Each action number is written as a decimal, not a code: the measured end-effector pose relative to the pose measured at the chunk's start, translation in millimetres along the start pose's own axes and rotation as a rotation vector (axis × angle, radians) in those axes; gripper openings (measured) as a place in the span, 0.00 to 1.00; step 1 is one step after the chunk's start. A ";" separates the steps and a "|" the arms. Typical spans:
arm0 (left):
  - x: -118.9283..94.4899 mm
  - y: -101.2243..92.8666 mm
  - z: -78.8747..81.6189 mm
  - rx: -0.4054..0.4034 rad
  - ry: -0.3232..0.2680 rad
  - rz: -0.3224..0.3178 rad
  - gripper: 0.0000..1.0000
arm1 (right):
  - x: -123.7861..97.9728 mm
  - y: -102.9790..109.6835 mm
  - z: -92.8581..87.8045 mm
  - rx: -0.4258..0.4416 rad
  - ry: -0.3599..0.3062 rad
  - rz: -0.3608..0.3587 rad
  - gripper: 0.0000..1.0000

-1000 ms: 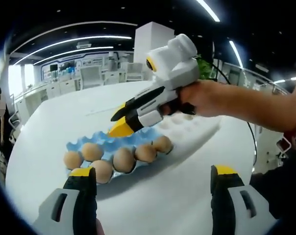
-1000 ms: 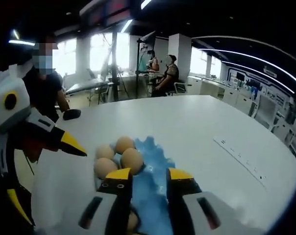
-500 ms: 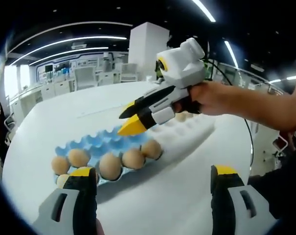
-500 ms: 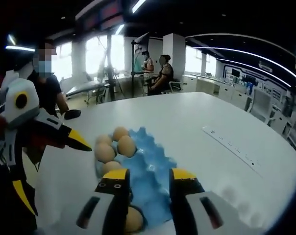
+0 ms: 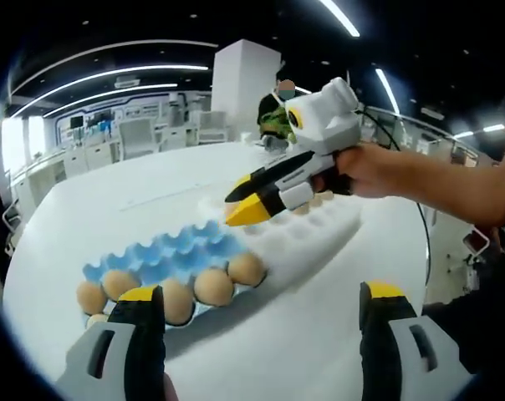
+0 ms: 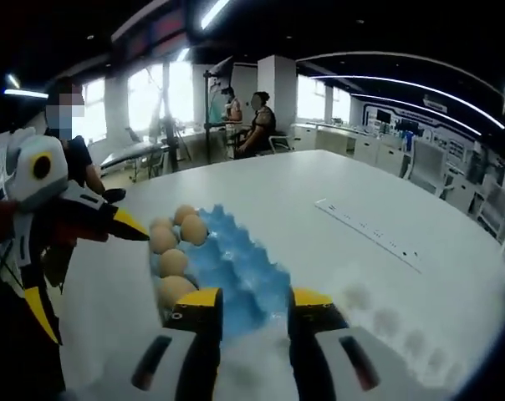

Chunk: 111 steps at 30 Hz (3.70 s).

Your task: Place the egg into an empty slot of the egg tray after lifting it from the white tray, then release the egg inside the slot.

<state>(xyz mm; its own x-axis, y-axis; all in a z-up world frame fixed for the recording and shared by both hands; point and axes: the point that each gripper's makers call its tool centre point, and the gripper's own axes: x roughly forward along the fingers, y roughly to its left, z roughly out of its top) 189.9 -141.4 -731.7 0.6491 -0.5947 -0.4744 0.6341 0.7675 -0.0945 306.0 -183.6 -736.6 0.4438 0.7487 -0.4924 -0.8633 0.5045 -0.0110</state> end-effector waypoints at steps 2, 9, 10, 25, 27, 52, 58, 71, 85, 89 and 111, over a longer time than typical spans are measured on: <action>0.7 -1.9 -0.2 0.009 0.004 -0.003 0.98 | -3.6 -2.6 -1.9 -0.001 -0.001 -0.011 0.30; 5.4 -7.3 -0.4 0.020 0.013 -0.017 0.98 | -21.9 -16.8 -12.5 0.006 0.003 -0.055 0.30; 6.1 -8.3 0.0 0.018 0.011 -0.020 0.98 | -23.9 -18.6 -13.8 0.006 0.005 -0.061 0.30; 12.3 -15.0 0.8 0.022 0.011 -0.039 0.98 | -54.1 -41.9 -41.0 0.034 0.025 -0.131 0.29; 12.2 -14.3 0.5 0.016 0.010 -0.036 0.99 | -57.9 -44.7 -44.8 0.041 0.025 -0.143 0.29; 22.3 -22.1 2.0 0.009 0.010 -0.067 0.99 | -86.1 -74.9 -95.5 0.006 0.167 -0.242 0.28; 21.3 -19.5 -0.3 0.003 0.013 -0.059 0.99 | -84.8 -75.6 -98.4 0.007 0.180 -0.232 0.28; 19.7 -22.1 -0.7 0.009 0.012 -0.061 0.99 | -79.8 -76.6 -102.3 0.079 0.270 -0.200 0.28; 15.7 -23.2 -1.2 0.018 0.014 -0.056 0.99 | -88.0 -72.7 -92.0 0.056 0.254 -0.241 0.25; 16.5 -24.1 -0.3 0.023 0.014 -0.062 0.99 | -94.8 -70.5 -84.0 0.083 0.218 -0.240 0.26; 15.1 -24.6 -0.4 -0.003 -0.010 -0.070 0.98 | -97.4 -38.0 -76.1 0.053 0.179 -0.184 0.27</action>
<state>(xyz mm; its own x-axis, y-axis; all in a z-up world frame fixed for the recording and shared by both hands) 184.0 -169.2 -736.9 0.6072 -0.6495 -0.4576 0.6769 0.7245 -0.1301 277.3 -308.3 -754.4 0.5385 0.5564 -0.6328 -0.7560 0.6507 -0.0711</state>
